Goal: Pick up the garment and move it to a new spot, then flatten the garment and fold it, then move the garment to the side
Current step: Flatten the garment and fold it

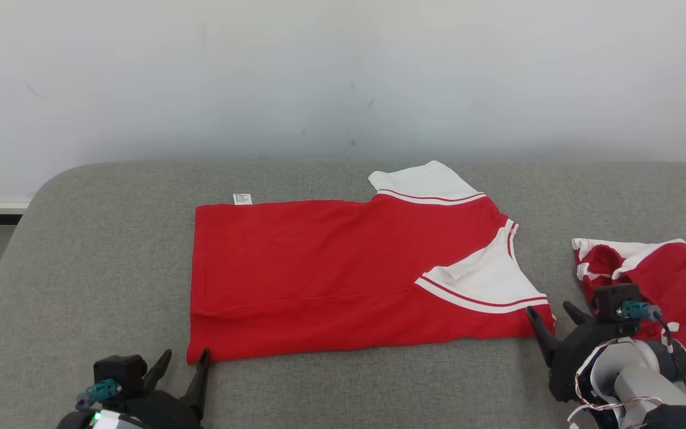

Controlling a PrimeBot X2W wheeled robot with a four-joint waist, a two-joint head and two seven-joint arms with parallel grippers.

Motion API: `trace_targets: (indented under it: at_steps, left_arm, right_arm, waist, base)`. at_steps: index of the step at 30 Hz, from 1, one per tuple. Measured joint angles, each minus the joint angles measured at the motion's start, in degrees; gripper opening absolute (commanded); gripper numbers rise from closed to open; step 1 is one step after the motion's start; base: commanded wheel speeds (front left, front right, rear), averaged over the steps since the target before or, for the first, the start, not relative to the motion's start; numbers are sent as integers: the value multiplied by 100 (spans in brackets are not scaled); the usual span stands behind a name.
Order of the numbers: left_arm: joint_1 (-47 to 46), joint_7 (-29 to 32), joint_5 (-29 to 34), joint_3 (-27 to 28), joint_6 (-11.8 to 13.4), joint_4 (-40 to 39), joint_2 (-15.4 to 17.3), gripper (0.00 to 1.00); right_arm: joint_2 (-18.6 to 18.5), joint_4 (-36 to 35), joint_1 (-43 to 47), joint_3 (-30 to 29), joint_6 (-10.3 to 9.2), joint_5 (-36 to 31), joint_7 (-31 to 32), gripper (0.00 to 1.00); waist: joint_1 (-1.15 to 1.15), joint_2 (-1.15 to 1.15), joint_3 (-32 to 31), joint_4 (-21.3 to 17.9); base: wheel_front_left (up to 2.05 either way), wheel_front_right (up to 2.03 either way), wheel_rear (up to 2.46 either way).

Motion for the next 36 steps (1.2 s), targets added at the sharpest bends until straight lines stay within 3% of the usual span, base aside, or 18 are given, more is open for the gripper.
trace_targets:
  at_steps: [31, 32, 33, 34, 35, 36]
  left_arm:
    - [-565, 104, 41, -125, -132, 780, -219, 100]
    - [-578, 121, 41, -131, -153, 816, -231, 100]
    - [-583, 165, 41, -149, -154, 860, -241, 100]
    - [-582, 181, 41, -162, -157, 905, -250, 80]
    - [-582, 194, 40, -163, -159, 945, -260, 22]
    - [-583, 212, 40, -165, -160, 975, -268, 0]
  right_arm:
    - [123, 366, -249, 315, -44, -291, 59, 99]
    - [130, 379, -250, 321, -44, -291, 80, 60]
    - [134, 392, -250, 331, -44, -291, 85, 47]
    - [136, 401, -250, 335, -44, -292, 93, 21]
    - [140, 409, -253, 338, -44, -298, 100, 0]
    - [142, 419, -257, 341, -43, -298, 100, 0]
  waist:
    - [1, 0, 432, -42]
    - [1, 0, 437, -40]
    - [1, 1, 441, -38]
    - [1, 0, 445, -36]
    - [1, 0, 449, -33]
    - [1, 0, 452, -30]
  base:
    - [0, 0, 0]
    - [0, 0, 0]
    - [0, 0, 0]
    - [0, 0, 0]
    - [0, 0, 0]
    - [0, 0, 0]
